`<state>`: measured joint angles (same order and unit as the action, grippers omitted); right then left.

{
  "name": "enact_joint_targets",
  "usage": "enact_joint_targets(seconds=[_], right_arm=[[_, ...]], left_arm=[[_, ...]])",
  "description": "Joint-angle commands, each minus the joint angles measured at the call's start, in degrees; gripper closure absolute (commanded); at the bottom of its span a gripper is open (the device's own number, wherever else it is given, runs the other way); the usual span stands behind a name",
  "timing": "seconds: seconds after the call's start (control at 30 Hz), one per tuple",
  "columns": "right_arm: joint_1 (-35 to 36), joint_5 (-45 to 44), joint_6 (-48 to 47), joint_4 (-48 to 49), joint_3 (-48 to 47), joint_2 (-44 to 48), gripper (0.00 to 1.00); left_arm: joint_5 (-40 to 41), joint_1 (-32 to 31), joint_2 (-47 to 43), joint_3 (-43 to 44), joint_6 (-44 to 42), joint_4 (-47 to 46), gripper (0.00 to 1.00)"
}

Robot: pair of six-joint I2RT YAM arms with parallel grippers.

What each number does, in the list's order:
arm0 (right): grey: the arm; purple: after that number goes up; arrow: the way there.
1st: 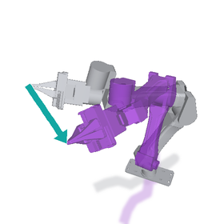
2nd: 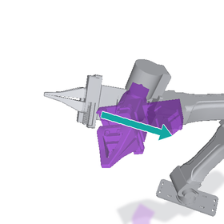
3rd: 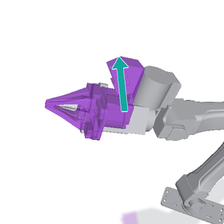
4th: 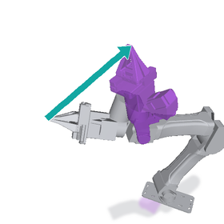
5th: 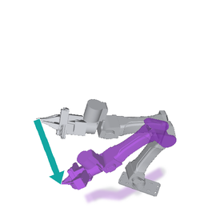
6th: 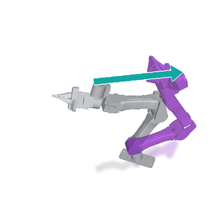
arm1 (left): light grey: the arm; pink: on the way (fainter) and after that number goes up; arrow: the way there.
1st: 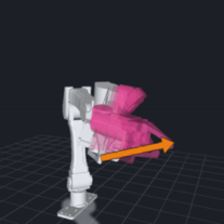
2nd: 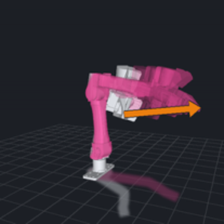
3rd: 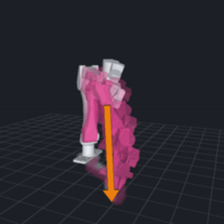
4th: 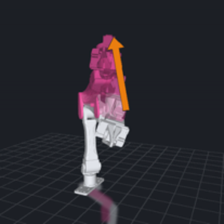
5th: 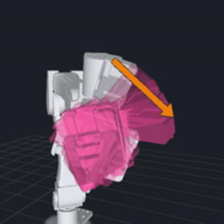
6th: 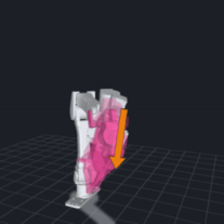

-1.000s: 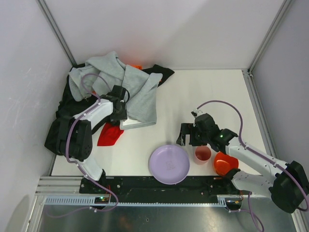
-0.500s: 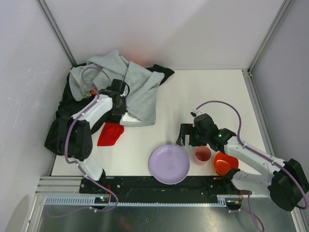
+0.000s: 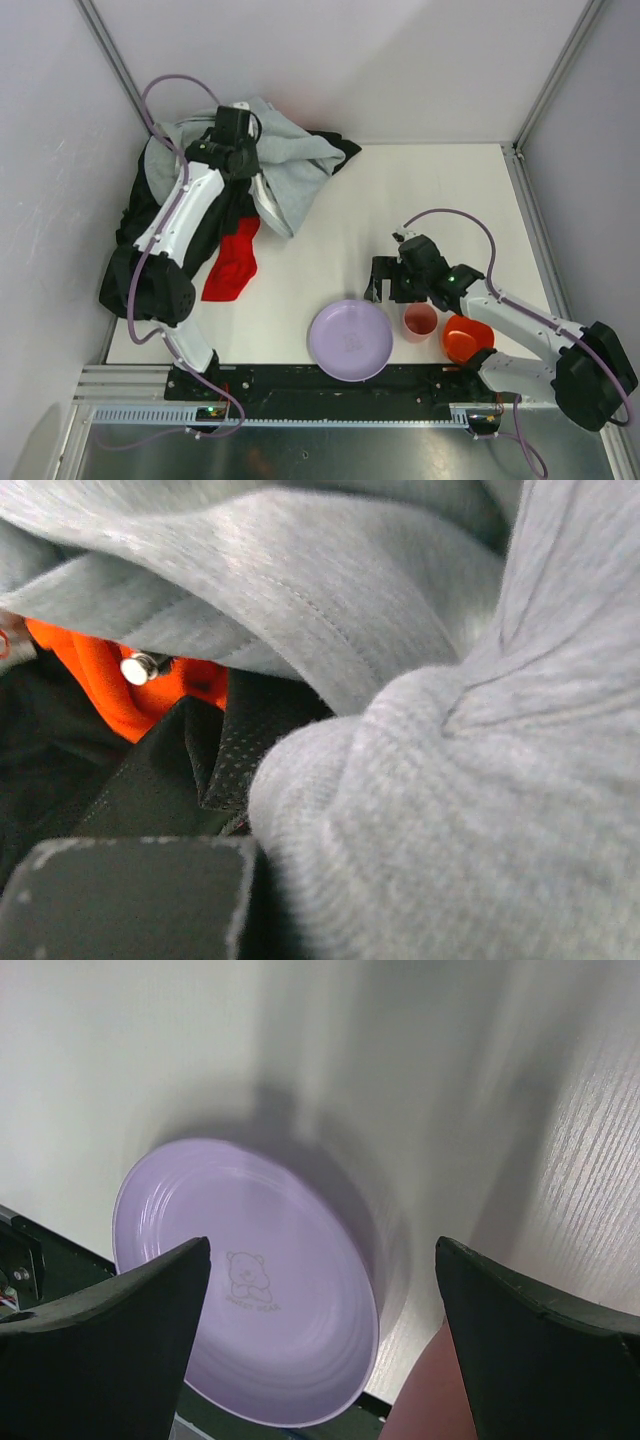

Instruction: Pick out a specific cloth from the pile

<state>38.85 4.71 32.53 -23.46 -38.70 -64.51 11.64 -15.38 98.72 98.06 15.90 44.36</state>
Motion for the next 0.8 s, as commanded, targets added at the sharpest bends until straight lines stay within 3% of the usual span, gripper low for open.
enact_joint_targets(seconds=[0.0, 0.4, 0.6, 0.77], right_arm=[[0.3, -1.4, -0.5, 1.7, 0.0, -1.0, 0.01], [-0.8, 0.3, -1.4, 4.0, -0.6, -1.6, 0.01], [-1.9, 1.5, -2.8, 3.9, -3.8, -2.3, 0.01], [-2.3, 3.7, -4.6, 4.7, -8.2, -5.9, 0.01]], left_arm=[[7.0, -0.1, 2.7, 11.1, -1.8, -6.7, 0.99], [18.1, 0.3, 20.2, 21.8, -1.9, -6.7, 0.99], [14.7, 3.4, 28.8, 28.1, -1.1, -6.6, 0.99], [7.4, 8.9, 33.3, 29.6, 2.5, -6.5, 0.99]])
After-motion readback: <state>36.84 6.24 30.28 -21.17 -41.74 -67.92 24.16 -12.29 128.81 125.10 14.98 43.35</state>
